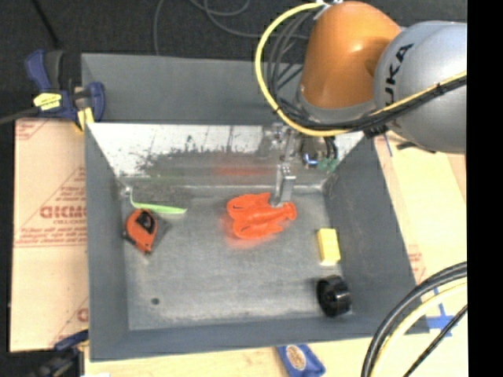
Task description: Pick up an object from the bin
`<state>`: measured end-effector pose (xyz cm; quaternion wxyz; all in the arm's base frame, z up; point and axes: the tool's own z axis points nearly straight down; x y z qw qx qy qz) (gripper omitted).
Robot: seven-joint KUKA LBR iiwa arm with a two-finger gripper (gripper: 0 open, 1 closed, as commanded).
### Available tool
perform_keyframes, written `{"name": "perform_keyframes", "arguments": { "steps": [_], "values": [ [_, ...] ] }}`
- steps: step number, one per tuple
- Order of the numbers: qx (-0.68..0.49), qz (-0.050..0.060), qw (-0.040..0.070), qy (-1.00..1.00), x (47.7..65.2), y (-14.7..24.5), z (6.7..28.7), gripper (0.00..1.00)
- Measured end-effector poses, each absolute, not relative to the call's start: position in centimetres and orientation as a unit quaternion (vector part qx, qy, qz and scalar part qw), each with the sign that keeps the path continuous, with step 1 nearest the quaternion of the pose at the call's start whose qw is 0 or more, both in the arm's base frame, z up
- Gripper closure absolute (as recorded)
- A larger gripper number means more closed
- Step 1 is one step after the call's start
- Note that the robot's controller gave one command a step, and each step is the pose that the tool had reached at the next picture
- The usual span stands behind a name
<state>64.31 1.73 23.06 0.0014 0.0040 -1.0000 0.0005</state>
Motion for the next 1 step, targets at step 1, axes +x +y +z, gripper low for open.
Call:
{"name": "perform_keyframes", "arguments": {
  "steps": [1],
  "values": [
    [0.004,0.000,-0.002,-1.000,64.39,1.74,23.58,0.00]
  ]
}}
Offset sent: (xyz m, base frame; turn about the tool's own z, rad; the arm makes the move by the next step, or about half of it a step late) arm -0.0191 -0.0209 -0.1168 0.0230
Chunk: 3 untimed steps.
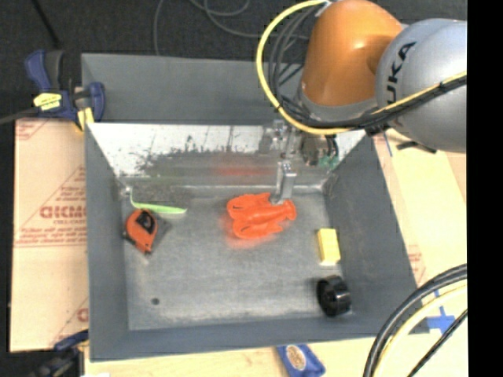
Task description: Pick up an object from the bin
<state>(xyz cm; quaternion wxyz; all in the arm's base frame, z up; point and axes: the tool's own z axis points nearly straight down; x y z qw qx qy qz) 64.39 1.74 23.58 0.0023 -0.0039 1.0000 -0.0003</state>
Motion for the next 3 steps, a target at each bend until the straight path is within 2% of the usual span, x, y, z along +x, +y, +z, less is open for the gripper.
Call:
{"name": "perform_keyframes", "arguments": {
  "steps": [1,2,3],
  "values": [
    [0.002,0.000,0.006,1.000,63.8,1.0,19.3,0.00],
    [0.044,0.000,0.002,0.999,62.6,-2.0,15.0,0.00],
    [0.007,-0.001,0.006,1.000,62.8,-2.5,10.4,0.00]
  ]
}}
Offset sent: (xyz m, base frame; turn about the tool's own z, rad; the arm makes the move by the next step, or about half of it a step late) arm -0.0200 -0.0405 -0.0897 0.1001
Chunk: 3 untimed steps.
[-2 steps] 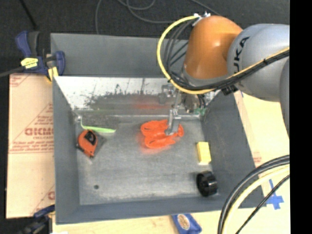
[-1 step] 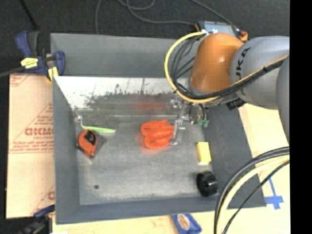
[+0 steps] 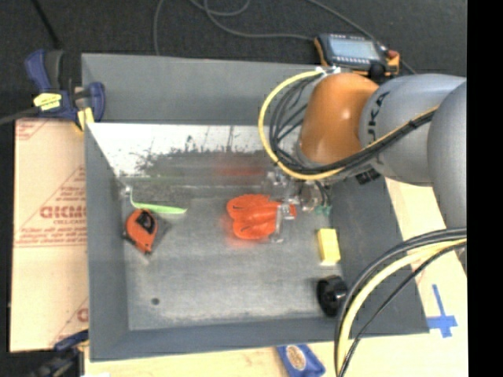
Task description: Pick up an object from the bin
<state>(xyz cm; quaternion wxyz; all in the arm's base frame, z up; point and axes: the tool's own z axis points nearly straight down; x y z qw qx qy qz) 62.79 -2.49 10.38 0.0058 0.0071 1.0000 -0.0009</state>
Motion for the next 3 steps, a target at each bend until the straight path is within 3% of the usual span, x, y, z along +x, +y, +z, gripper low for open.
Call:
{"name": "perform_keyframes", "arguments": {
  "steps": [1,2,3],
  "values": [
    [0.041,0.000,0.001,0.999,61.2,-1.3,7.4,0.00],
    [0.108,0.000,0.002,0.994,60.4,-0.1,7.3,0.00],
    [0.060,-0.001,0.000,0.998,60.6,-0.8,11.0,0.00]
  ]
}}
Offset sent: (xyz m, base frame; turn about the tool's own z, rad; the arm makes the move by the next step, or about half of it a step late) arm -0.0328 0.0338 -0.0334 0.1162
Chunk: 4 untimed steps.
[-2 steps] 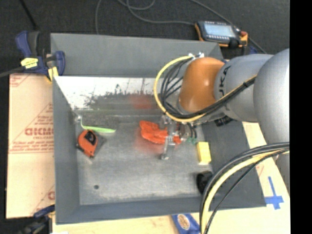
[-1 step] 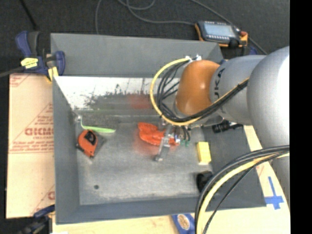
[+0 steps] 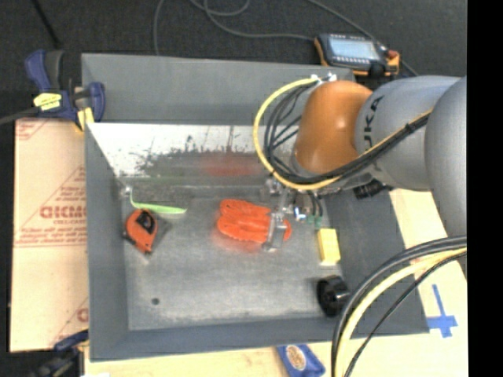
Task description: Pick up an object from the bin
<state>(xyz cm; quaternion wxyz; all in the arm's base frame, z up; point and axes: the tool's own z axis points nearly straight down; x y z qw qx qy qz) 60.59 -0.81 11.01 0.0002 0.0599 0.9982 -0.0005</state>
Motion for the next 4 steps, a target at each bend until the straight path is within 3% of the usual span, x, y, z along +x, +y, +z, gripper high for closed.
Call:
{"name": "perform_keyframes", "arguments": {
  "steps": [1,2,3,4],
  "values": [
    [0.102,0.001,0.007,0.995,63.0,-0.6,12.4,0.00],
    [0.126,0.000,0.002,0.992,60.3,-2.1,9.3,0.00],
    [0.105,-0.001,0.001,0.994,60.5,-0.8,7.9,0.00],
    [0.221,0.001,0.005,0.975,63.5,0.3,7.4,1.00]
  ]
}}
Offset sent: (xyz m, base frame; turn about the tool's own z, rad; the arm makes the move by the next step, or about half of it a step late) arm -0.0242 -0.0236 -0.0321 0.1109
